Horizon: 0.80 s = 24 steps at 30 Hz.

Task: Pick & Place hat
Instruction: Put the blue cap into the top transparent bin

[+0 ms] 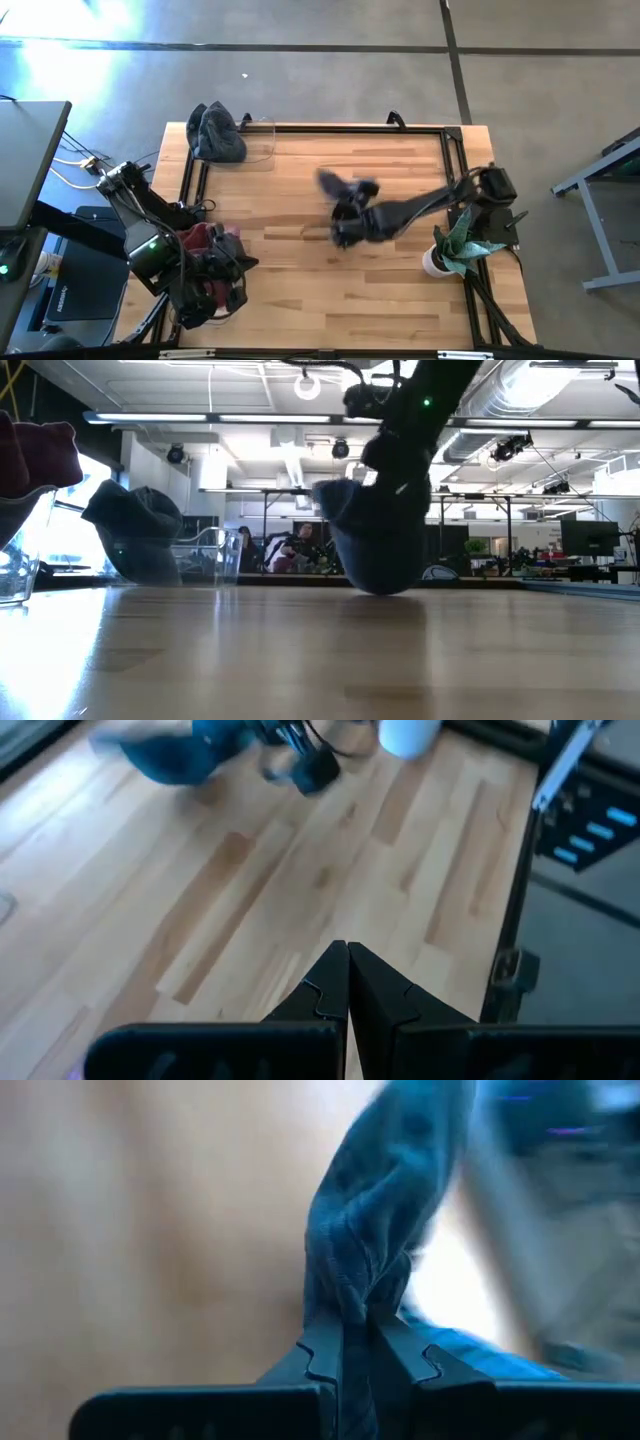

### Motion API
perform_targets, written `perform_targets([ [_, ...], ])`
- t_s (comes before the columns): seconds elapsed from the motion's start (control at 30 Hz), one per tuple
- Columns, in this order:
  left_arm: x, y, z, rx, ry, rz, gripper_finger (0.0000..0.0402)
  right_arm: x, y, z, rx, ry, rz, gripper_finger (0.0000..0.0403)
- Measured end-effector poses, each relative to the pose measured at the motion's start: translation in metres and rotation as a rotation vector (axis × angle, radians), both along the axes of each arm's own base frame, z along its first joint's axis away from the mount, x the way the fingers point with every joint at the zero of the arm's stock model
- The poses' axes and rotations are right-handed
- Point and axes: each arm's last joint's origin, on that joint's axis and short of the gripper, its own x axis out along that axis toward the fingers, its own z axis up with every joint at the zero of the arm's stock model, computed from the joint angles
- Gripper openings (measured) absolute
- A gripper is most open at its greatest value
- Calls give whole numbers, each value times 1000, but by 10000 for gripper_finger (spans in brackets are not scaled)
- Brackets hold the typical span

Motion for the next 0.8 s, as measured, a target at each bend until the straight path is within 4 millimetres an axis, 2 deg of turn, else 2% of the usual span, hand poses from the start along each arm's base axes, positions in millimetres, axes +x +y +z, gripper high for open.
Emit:
perform_targets([
  [0.17,-1,-1,-1,-7,58,-64,0,19,42,-30,240,-59,142,30],
  [0.33,-2,-3,-2,-5,100,-120,0,37,62,-52,563,-133,199,73],
  [0.5,-2,-4,-3,-24,141,-162,0,49,56,-46,887,-220,184,151],
  [0.67,-7,-8,-3,-21,148,-189,0,61,38,-20,1278,-304,251,247],
  [0.73,-12,-11,-3,-22,150,-200,0,65,29,-12,1371,-344,244,271],
  [0.8,-17,-14,-4,-33,157,-197,0,67,17,-11,1374,-379,172,281],
])
